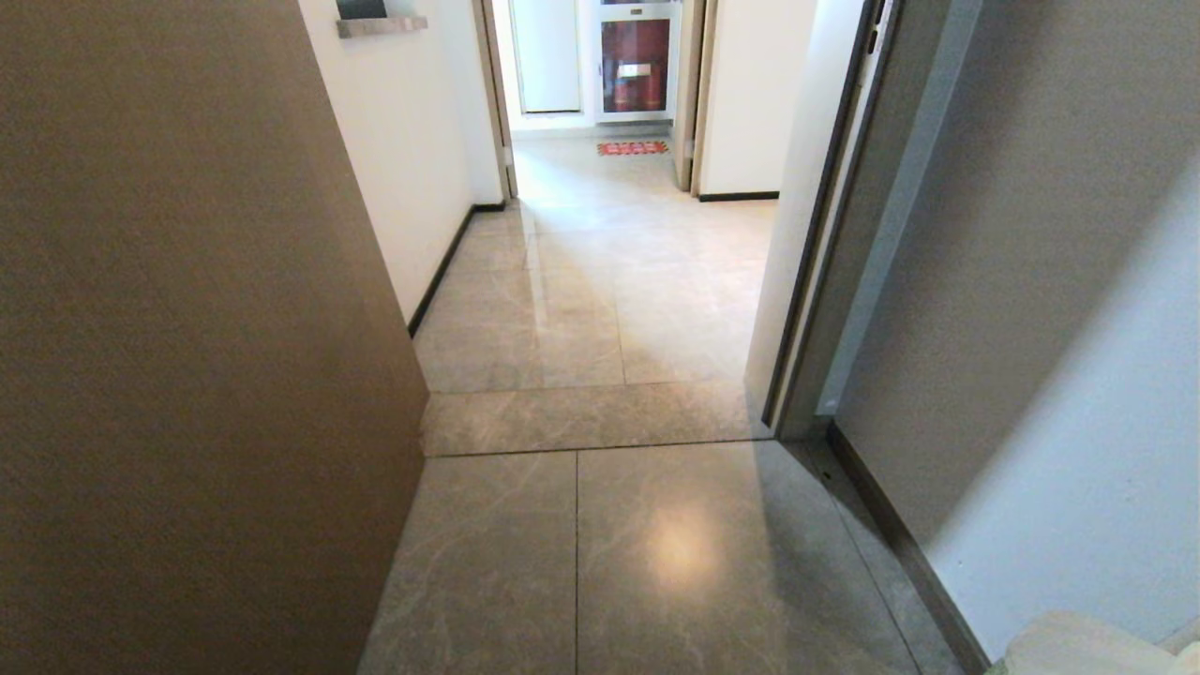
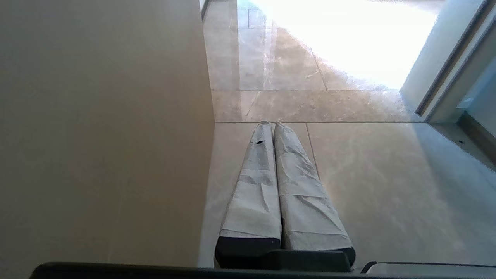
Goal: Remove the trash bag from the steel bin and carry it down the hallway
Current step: Put the trash bag at the door
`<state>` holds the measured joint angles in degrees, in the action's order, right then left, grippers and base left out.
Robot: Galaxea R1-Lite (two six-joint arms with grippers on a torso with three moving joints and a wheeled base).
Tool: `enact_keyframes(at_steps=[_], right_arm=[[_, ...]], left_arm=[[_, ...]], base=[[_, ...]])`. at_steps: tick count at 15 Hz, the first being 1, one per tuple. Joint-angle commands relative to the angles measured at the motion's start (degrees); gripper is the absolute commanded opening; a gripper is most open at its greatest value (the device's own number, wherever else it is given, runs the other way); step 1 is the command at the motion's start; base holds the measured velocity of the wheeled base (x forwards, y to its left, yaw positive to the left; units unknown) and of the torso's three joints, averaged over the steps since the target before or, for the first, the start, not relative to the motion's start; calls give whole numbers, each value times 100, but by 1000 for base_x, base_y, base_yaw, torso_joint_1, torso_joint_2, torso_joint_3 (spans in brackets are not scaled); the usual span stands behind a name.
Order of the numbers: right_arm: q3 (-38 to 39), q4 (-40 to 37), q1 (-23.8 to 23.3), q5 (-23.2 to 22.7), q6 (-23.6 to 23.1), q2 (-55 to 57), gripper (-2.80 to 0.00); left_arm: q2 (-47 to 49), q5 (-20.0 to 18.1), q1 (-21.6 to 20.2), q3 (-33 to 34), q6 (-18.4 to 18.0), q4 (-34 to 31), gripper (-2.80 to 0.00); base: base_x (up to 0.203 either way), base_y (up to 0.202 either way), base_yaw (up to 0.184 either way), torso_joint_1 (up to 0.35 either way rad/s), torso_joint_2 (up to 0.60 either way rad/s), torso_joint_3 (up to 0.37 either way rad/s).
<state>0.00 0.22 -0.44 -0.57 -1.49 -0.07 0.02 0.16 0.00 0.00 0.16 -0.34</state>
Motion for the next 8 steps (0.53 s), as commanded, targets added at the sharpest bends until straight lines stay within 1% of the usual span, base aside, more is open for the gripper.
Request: enact_keyframes(at_steps=[1, 8], right_arm=[[9, 4, 0, -4, -9, -1, -280], [9, 4, 0, -4, -9, -1, -280]], left_arm=[[-2, 2, 0, 0, 2, -1, -280], [-2, 2, 0, 0, 11, -1, -280]], base=[[190, 0, 0, 4, 2, 3], [189, 0, 2, 1, 1, 4]])
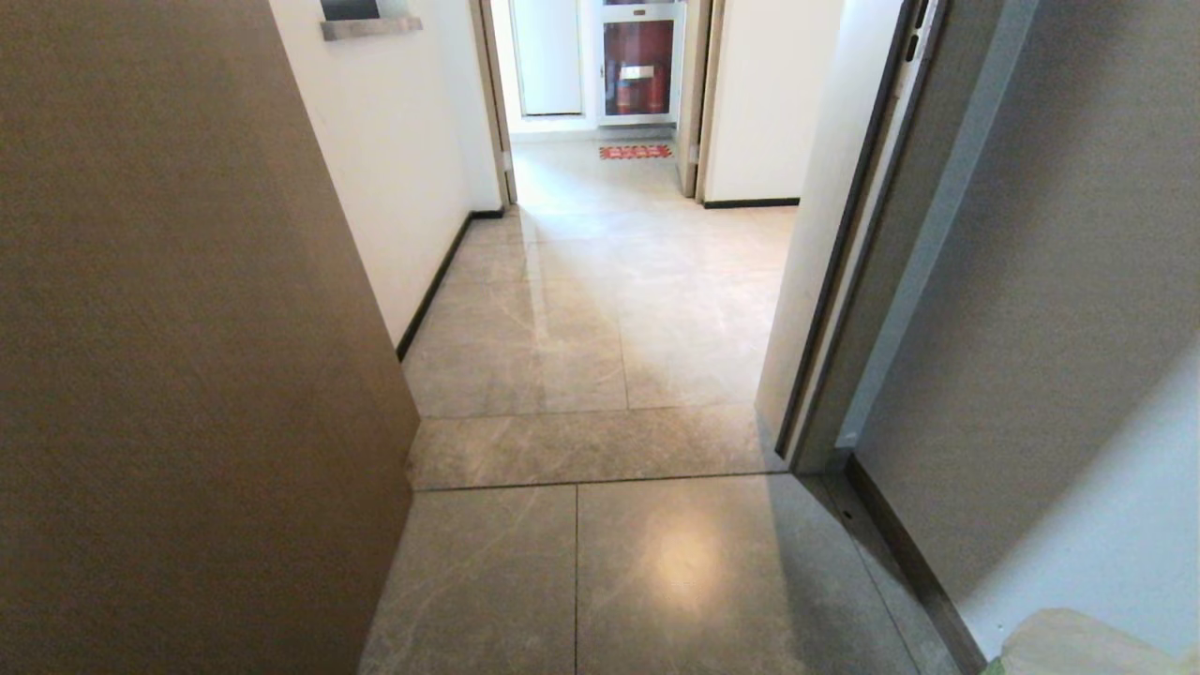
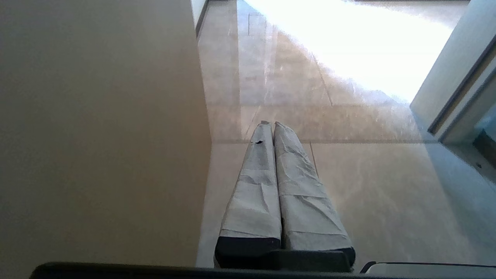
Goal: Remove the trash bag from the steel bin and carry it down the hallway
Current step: Put the trash bag at the door
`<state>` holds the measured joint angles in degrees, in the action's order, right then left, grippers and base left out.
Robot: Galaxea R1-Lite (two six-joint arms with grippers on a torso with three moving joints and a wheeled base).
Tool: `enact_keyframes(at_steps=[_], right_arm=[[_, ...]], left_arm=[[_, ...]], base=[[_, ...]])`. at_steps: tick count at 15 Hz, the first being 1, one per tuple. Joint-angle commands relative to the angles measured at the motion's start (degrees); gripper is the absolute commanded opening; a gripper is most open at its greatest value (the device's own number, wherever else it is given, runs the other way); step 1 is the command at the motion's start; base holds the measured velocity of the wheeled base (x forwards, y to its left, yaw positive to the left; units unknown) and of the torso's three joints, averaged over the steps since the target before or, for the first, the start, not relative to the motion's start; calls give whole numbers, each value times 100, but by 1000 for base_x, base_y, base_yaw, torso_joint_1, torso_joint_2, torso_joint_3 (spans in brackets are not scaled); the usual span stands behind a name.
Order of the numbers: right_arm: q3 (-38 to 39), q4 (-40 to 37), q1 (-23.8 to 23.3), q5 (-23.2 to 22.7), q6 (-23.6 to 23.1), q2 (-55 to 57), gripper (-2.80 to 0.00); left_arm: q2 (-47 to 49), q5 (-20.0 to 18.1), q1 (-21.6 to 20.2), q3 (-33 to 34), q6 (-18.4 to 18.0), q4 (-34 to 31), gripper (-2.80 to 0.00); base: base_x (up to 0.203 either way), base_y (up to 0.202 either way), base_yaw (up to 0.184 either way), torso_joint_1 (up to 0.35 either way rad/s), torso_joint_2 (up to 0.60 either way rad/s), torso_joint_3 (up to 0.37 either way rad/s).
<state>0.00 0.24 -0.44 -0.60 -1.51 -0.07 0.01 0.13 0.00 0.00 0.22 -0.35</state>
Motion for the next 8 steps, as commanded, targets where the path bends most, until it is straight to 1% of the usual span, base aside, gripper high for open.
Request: enact_keyframes(at_steps=[1, 8], right_arm=[[9, 2, 0, 6, -7, -1, -280], [9, 2, 0, -2, -7, 7, -280]], left_arm=[[-1, 4, 0, 0, 4, 0, -280], [-1, 4, 0, 0, 4, 0, -280]], base=[[187, 0, 2, 2, -2, 2], [191, 0, 1, 2, 1, 5]])
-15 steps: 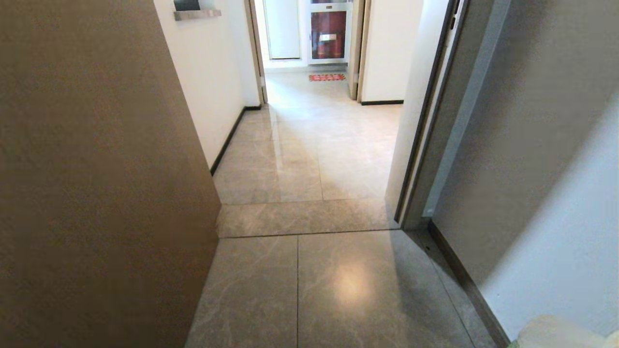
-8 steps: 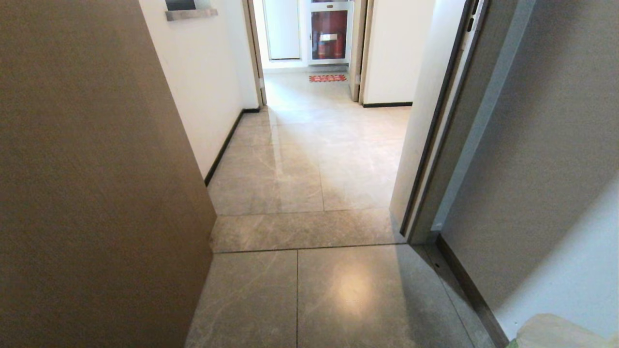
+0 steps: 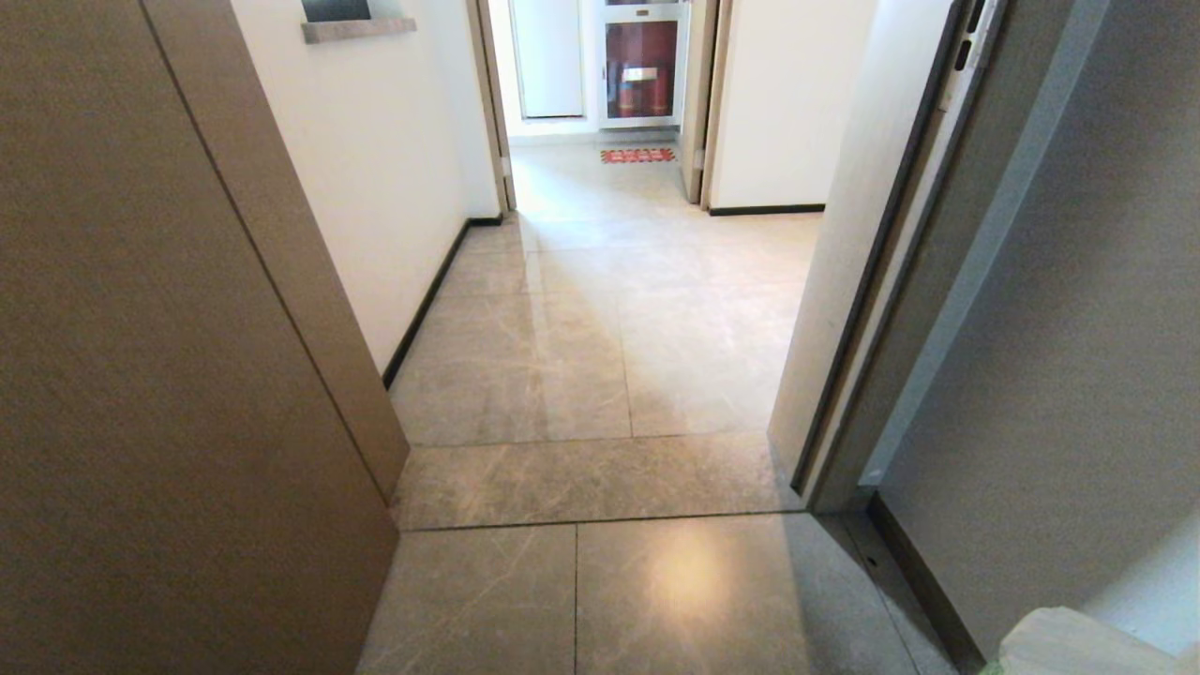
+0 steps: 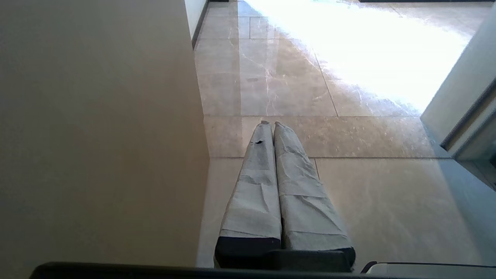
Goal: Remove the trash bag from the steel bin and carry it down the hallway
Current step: Put the trash bag at the door
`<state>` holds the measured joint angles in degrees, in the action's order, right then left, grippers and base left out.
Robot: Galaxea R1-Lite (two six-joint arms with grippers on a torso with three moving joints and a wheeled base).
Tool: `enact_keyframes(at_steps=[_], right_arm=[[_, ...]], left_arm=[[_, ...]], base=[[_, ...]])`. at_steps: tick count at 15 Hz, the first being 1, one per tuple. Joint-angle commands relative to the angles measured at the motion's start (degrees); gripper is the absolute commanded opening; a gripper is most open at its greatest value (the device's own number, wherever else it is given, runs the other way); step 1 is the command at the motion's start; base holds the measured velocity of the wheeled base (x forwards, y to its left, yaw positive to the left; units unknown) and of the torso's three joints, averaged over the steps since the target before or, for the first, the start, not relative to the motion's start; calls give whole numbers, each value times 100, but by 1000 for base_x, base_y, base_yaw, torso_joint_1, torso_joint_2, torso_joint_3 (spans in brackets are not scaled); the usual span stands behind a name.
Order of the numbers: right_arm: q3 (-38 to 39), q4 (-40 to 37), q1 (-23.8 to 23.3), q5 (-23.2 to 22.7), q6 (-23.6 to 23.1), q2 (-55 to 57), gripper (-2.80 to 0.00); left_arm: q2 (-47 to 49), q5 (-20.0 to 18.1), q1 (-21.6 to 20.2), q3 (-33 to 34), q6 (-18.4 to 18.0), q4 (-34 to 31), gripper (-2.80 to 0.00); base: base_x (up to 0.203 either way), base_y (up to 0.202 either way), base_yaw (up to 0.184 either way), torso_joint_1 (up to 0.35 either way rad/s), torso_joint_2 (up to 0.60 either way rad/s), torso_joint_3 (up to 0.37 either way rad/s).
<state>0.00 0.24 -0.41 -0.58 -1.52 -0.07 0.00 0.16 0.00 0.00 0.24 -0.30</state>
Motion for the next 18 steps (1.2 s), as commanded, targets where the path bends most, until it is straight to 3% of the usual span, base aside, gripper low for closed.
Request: enact_keyframes(at_steps=[1, 18], right_arm=[[9, 2, -2, 5, -6, 7, -280], [9, 2, -2, 6, 3, -1, -280]], left_arm=[[0, 2, 0, 0, 2, -5, -280], [0, 2, 0, 0, 2, -5, -280]], base=[[195, 0, 1, 2, -1, -1], [191, 0, 0, 3, 1, 2]])
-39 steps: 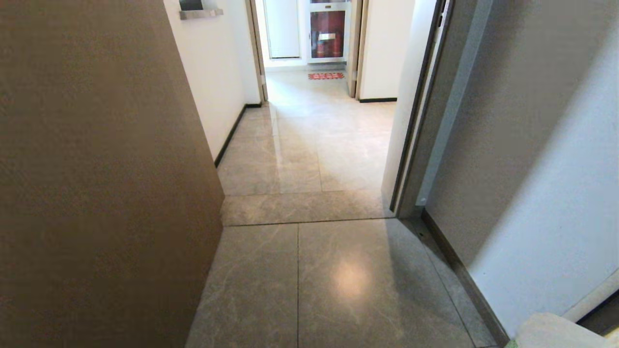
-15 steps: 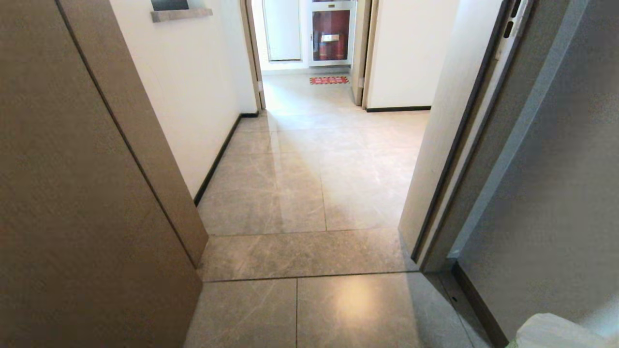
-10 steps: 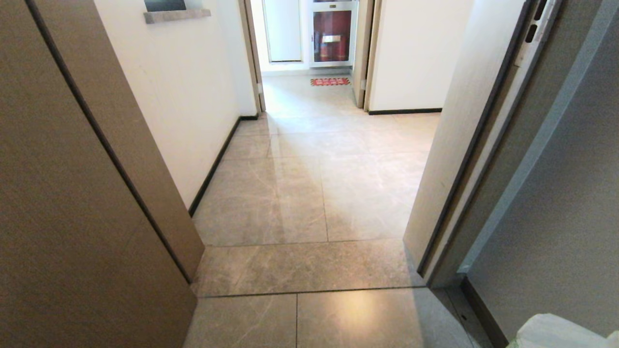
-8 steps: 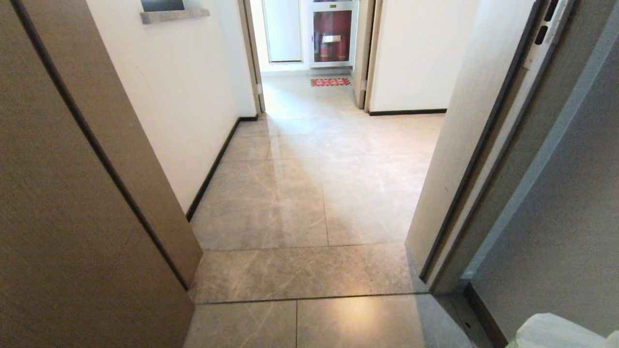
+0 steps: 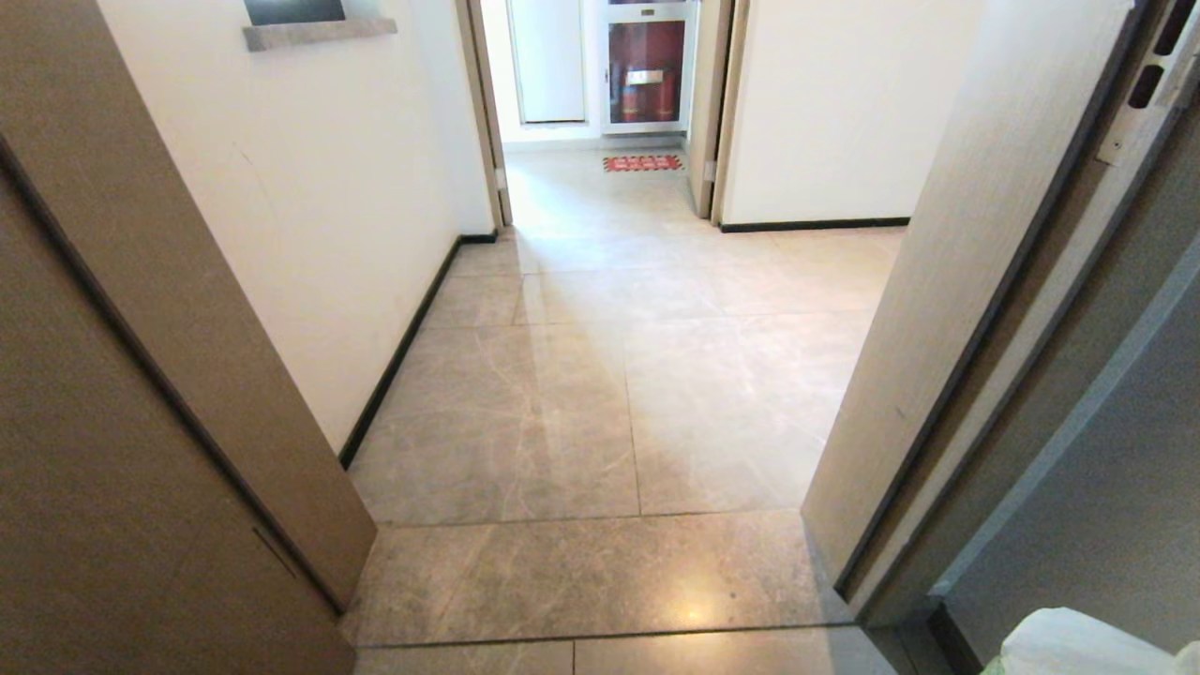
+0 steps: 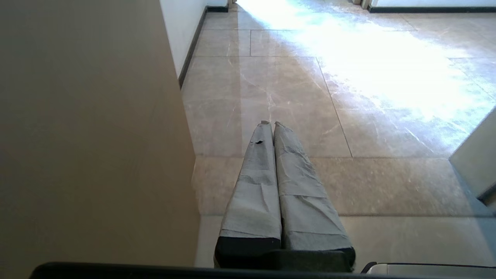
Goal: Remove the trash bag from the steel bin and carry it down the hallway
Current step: Put the trash bag at the door
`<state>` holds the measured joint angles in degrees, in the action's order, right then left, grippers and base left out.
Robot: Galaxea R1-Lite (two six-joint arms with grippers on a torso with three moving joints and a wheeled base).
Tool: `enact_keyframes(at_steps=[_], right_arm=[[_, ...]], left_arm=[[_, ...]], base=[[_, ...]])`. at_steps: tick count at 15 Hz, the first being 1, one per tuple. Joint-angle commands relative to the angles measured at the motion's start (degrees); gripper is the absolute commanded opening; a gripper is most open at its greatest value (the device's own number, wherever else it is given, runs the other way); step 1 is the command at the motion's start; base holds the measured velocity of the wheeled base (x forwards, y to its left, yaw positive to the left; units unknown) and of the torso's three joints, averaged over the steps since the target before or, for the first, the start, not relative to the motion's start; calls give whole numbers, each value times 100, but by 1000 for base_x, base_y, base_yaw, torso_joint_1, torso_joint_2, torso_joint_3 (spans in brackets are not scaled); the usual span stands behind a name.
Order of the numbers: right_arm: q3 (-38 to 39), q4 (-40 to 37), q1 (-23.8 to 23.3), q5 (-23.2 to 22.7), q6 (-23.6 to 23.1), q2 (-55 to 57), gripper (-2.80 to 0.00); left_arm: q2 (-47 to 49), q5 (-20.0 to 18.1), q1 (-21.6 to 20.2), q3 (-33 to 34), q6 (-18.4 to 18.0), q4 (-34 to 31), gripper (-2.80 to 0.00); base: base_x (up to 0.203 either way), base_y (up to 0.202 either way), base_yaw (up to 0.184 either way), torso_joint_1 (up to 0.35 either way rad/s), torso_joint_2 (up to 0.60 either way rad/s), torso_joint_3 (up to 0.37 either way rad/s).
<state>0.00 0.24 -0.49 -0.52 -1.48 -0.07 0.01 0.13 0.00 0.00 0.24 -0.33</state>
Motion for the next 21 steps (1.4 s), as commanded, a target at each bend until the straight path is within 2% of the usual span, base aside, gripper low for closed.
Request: enact_keyframes(at_steps=[1, 21], right_arm=[[9, 2, 5, 0, -2, 1, -280], [9, 2, 5, 0, -2, -1, -280]], left_arm=[[-1, 4, 0, 0, -7, -2, -280], [6, 4, 0, 0, 2, -2, -280]], base=[[190, 0, 2, 4, 6, 2], [193, 0, 1, 2, 3, 2]])
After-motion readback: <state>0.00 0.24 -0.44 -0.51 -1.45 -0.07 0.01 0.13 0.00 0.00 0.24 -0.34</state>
